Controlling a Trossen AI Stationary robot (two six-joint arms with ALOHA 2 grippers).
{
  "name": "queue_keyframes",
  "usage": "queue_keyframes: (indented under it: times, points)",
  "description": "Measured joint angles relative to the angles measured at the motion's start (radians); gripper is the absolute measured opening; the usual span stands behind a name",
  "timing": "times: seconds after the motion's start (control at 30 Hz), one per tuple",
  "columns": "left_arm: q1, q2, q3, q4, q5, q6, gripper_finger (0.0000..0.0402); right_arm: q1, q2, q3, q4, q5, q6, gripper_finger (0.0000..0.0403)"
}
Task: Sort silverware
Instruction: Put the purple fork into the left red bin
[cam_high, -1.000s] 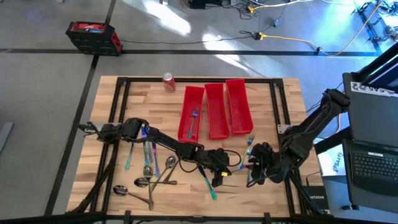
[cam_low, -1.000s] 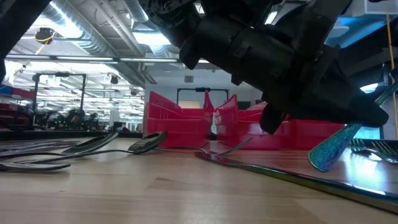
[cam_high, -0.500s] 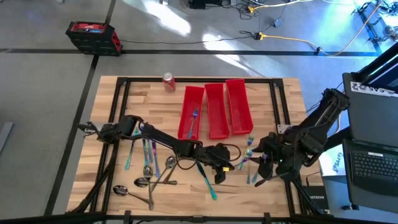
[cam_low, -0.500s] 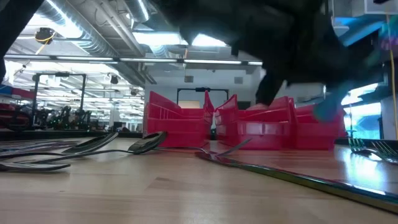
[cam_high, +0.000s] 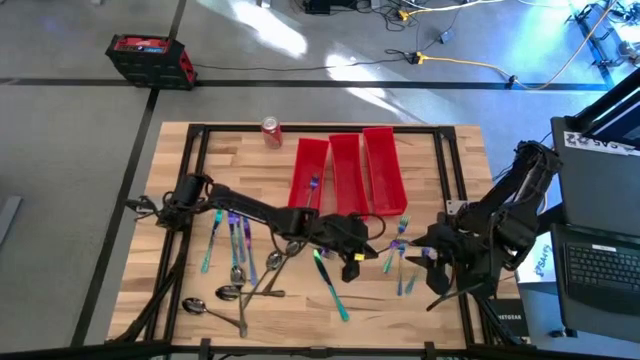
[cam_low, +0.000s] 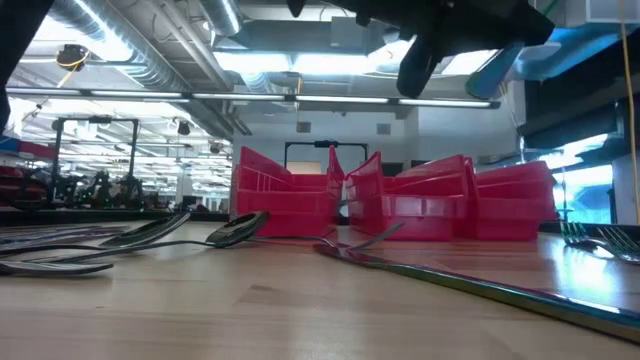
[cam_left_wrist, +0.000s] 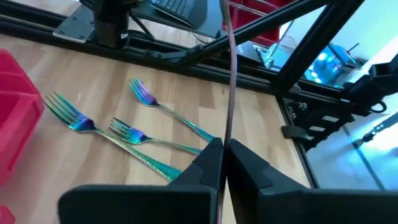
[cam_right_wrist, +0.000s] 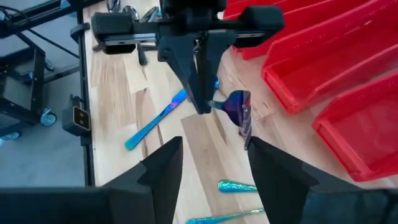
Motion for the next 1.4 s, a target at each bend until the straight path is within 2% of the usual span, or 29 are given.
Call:
queue_keyframes:
  times: [1.0,1.4]
  points:
    - [-0.003,0.000,-0.001,0.015,-0.029,0.044,0.0000,0.000,0.000,0.000,0.005,0.003,-0.001,0.0166]
    - [-0.011,0.000,-0.001,0.007,-0.057,0.036,0.0000,0.000,0.001,-0.001,-0.186,-0.065,0.166,0.0166]
